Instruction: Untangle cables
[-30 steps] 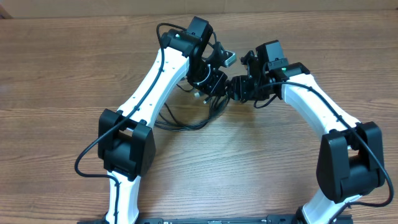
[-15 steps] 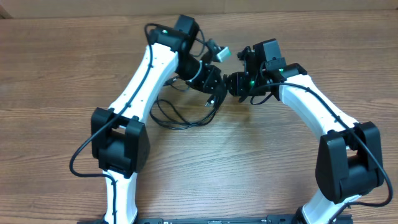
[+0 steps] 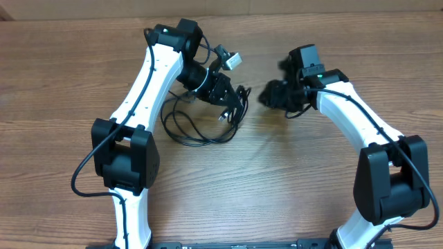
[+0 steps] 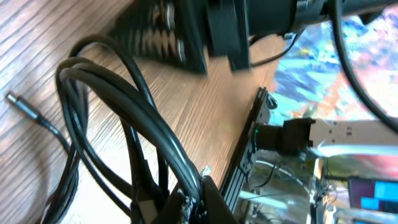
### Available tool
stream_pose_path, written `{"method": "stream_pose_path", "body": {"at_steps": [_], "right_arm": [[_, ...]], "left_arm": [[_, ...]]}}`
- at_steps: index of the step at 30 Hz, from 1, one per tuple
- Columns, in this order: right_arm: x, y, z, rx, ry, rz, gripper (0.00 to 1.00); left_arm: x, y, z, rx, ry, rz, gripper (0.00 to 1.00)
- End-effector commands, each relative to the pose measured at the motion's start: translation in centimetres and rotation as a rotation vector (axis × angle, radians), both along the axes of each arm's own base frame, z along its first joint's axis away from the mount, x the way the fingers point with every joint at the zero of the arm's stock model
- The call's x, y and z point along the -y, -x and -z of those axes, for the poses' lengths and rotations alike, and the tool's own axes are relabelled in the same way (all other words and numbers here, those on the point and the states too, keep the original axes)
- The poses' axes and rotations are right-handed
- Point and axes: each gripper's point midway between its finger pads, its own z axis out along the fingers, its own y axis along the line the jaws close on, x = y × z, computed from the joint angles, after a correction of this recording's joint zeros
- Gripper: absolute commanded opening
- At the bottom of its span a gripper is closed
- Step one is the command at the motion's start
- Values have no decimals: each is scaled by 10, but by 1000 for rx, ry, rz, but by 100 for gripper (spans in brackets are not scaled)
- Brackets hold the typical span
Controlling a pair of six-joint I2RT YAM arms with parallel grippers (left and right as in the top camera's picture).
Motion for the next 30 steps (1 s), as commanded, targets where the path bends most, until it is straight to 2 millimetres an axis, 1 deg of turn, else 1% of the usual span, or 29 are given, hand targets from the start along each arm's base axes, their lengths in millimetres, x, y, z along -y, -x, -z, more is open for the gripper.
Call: {"method": "stream_pose_path", "body": {"at_steps": [1, 3, 6, 8, 10, 12, 14, 17, 19, 21, 23, 25, 26, 29, 30], "right_arm": [[-56, 40, -39, 96, -347, -424, 58], [-58, 45, -41, 123, -358, -482, 59], [-58, 42, -41, 161, -351, -503, 59], [-60, 35, -44, 202, -351, -510, 60], [-62, 27, -47, 250, -346, -514, 58], [-60, 18, -45, 287, -308, -503, 57], [-55, 6, -41, 324, -245, -486, 53], [-42, -8, -30, 338, -129, -427, 51], [-25, -22, -20, 307, -24, -308, 52], [-13, -31, -15, 294, 42, -220, 53], [-15, -34, -18, 304, 25, -211, 55], [-21, -35, -22, 320, -10, -226, 54], [-23, -35, -24, 323, -22, -226, 52], [-23, -40, -27, 286, -57, -137, 49], [-24, -40, -28, 275, -68, -113, 45]], "left_arm": [[11, 3, -28, 109, 123, 69, 4], [13, 4, -33, 96, 157, 66, 4], [17, 6, -42, 80, 210, 61, 4], [20, 7, -47, 66, 243, 59, 4], [21, 9, -52, 41, 270, 52, 4], [22, 11, -56, 4, 278, 37, 4], [22, 13, -56, -16, 276, 32, 4], [20, 15, -56, -34, 272, 27, 4], [18, 16, -57, -53, 271, 19, 4], [17, 18, -60, -74, 282, 13, 4], [16, 18, -63, -88, 295, 6, 4], [15, 18, -65, -91, 303, 1, 4], [15, 17, -65, -91, 307, 0, 4], [15, 17, -65, -87, 310, 1, 4], [16, 17, -65, -82, 311, 3, 4]]}}
